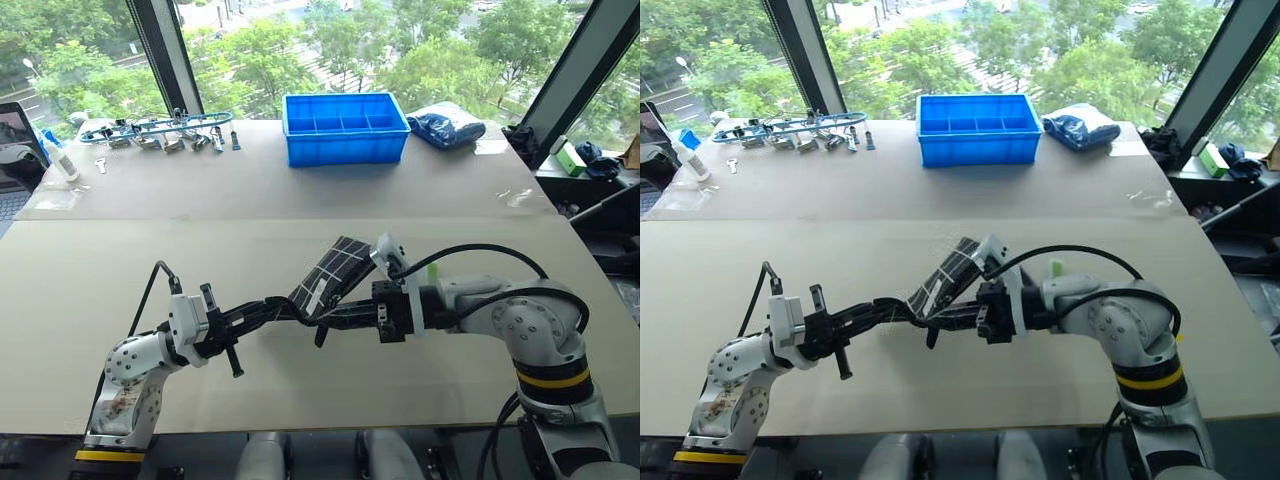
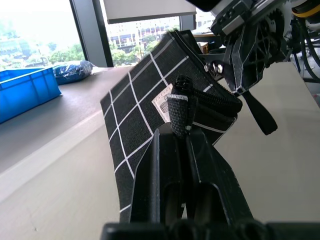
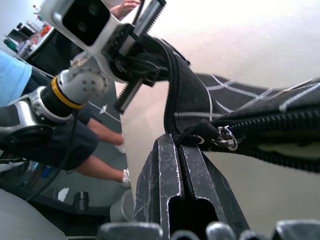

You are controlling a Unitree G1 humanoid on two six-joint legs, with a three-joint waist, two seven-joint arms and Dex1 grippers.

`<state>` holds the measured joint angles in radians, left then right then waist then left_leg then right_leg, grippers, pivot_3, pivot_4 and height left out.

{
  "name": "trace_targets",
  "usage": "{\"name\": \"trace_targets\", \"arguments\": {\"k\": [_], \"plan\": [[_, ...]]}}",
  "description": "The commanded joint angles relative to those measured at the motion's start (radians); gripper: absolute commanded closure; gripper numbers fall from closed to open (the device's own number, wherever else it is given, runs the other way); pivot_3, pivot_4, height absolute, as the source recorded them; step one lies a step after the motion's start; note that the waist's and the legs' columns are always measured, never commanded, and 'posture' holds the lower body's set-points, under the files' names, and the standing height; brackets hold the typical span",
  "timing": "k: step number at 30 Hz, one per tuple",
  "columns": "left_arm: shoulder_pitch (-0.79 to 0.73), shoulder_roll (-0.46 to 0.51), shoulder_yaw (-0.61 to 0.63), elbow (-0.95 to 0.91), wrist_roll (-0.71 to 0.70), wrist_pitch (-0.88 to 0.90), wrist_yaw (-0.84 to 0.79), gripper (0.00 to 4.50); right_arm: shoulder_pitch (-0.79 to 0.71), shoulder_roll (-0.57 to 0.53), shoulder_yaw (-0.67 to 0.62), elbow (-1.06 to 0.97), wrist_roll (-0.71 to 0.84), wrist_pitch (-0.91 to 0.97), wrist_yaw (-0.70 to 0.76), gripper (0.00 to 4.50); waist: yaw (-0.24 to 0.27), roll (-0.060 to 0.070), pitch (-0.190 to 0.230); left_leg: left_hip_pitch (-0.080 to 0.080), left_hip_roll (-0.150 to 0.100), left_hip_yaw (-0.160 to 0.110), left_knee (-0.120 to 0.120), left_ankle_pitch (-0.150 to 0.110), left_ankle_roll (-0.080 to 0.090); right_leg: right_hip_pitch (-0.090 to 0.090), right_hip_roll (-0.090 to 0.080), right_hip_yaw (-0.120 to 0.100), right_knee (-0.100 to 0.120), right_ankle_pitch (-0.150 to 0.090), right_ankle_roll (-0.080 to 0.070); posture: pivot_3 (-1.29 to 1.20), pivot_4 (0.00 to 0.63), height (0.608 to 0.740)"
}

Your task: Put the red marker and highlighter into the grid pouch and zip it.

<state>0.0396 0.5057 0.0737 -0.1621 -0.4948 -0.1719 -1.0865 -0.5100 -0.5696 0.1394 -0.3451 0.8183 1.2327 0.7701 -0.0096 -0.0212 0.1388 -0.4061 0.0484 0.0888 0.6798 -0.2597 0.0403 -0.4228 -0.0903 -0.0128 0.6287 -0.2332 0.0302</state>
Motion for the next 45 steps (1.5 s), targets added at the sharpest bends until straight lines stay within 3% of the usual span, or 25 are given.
{"name": "trace_targets", "arguments": {"k": [1,6,17,28,37,45], "plan": [[0.011,-0.002,0.011,-0.048,-0.008,-0.007,0.019,4.50,-0.081,-0.003,-0.028,0.184,-0.101,-0.118,-0.005,4.48,-0.004,0.000,0.000,0.000,0.000,0.000,0.000,0.000,0.000,0.000,0.000,0.000,0.000,0.000,0.000,0.00,0.150,0.740],[0.017,-0.002,0.010,-0.061,0.000,-0.011,0.036,4.50,-0.124,0.003,-0.024,0.220,-0.106,-0.144,0.041,4.48,-0.003,0.000,0.000,0.000,0.001,0.000,-0.001,0.000,0.000,-0.001,0.003,0.000,0.001,-0.001,-0.001,0.00,0.150,0.740],[0.054,-0.021,0.022,-0.086,0.025,-0.040,0.106,4.50,-0.012,0.055,0.022,-0.065,0.031,-0.034,0.036,4.48,0.000,0.000,0.000,-0.001,0.001,0.000,0.000,0.000,0.000,-0.001,0.000,0.000,0.000,0.000,0.000,0.00,0.150,0.740],[0.049,-0.029,0.022,-0.102,0.030,-0.042,0.147,4.50,-0.138,0.167,-0.030,0.081,0.030,-0.044,-0.032,4.48,-0.002,0.000,0.000,0.000,0.000,0.000,0.000,0.000,0.000,0.000,0.001,0.000,0.001,0.000,0.000,0.00,0.150,0.740],[0.010,-0.013,0.037,-0.093,0.022,-0.032,0.157,4.50,-0.105,0.142,0.135,0.035,-0.085,-0.115,-0.002,4.48,-0.002,0.000,0.000,0.000,0.000,0.000,0.000,0.000,0.000,-0.001,0.000,0.000,0.001,0.000,0.000,0.00,0.150,0.740],[0.005,-0.021,0.025,-0.102,0.030,-0.027,0.174,4.50,-0.174,0.253,-0.022,0.102,0.047,-0.049,-0.035,4.48,-0.004,0.000,0.000,0.000,0.001,0.000,0.000,0.000,0.000,-0.001,0.001,0.000,0.001,0.000,0.000,0.00,0.150,0.740]]}}
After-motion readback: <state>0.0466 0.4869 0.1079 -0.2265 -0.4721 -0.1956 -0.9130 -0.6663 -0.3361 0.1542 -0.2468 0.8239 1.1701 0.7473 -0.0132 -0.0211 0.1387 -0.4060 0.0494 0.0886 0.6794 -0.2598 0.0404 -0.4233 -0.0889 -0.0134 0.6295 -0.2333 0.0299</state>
